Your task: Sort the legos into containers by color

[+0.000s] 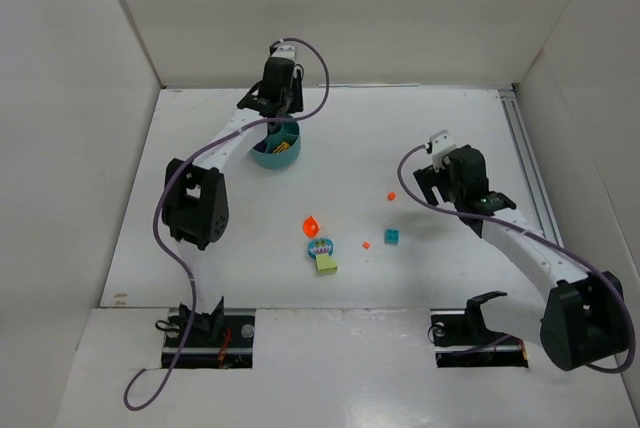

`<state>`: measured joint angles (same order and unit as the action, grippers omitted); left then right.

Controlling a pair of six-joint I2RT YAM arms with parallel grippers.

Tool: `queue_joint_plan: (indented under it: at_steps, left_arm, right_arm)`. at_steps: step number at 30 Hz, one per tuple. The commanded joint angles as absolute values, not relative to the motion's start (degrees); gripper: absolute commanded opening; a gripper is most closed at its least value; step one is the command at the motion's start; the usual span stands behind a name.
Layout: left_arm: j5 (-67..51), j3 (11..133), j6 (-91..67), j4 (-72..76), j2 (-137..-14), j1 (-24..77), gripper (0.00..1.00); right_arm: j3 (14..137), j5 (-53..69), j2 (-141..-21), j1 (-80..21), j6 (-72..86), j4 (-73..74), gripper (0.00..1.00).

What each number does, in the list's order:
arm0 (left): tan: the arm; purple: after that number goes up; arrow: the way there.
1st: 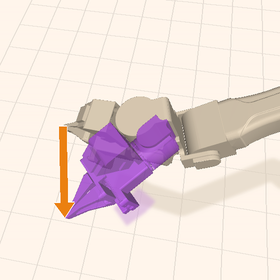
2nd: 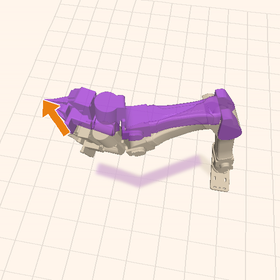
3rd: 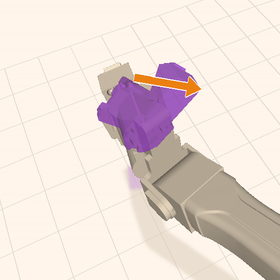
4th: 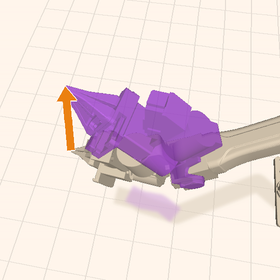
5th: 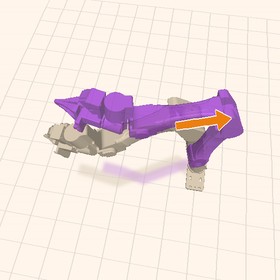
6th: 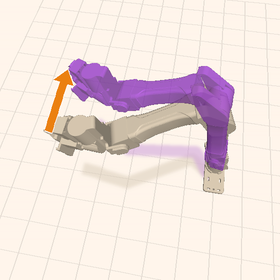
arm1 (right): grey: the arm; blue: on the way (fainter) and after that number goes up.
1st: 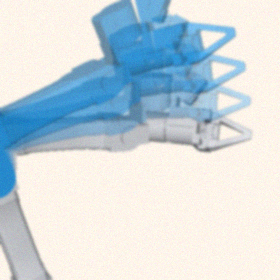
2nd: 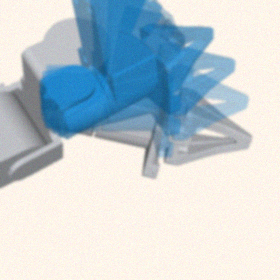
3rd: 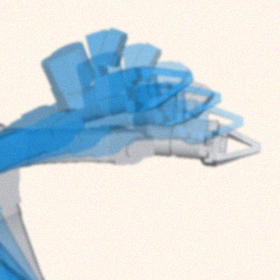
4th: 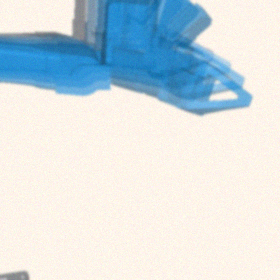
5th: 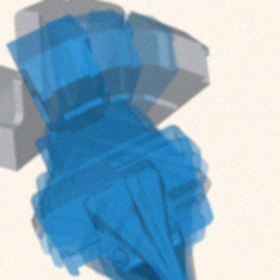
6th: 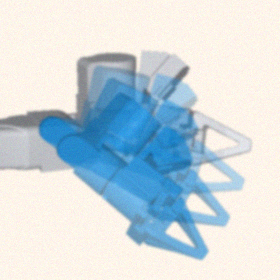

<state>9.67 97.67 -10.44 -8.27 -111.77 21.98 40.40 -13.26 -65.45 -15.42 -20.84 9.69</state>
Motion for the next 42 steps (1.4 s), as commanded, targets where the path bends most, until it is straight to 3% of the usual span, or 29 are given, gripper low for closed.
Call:
queue_joint_plan:
  at_steps: [1,20,25,33,36,42]
  left_arm:
    - [8.6,102.6,-7.9,-11.9,-113.1,21.7,0.28]
    - [3.8,100.4,-0.3,-13.1,-114.3,20.6,0.35]
    - [3.3,99.8,0.8,-13.6,-114.3,20.6,0.45]
    - [4.6,99.8,0.8,-14.8,-113.6,20.0,0.45]
    - [2.7,99.8,0.3,-14.2,-111.5,20.0,0.5]
    - [-1.0,97.0,-1.6,-11.5,-104.2,20.0,0.93]
  right_arm:
    - [42.7,-10.5,-66.4,-14.8,-21.3,6.2,1.0]
    - [42.7,-7.6,-69.2,-13.7,-22.9,4.7,1.0]
    - [42.7,-7.1,-69.2,-13.7,-22.9,4.7,1.0]
    - [42.7,-5.0,-69.2,-13.7,-24.1,4.7,1.0]
    - [42.7,-0.4,-68.6,-13.7,-27.2,3.6,1.0]
    - [42.7,-3.2,-63.1,-24.3,-31.7,4.6,1.0]
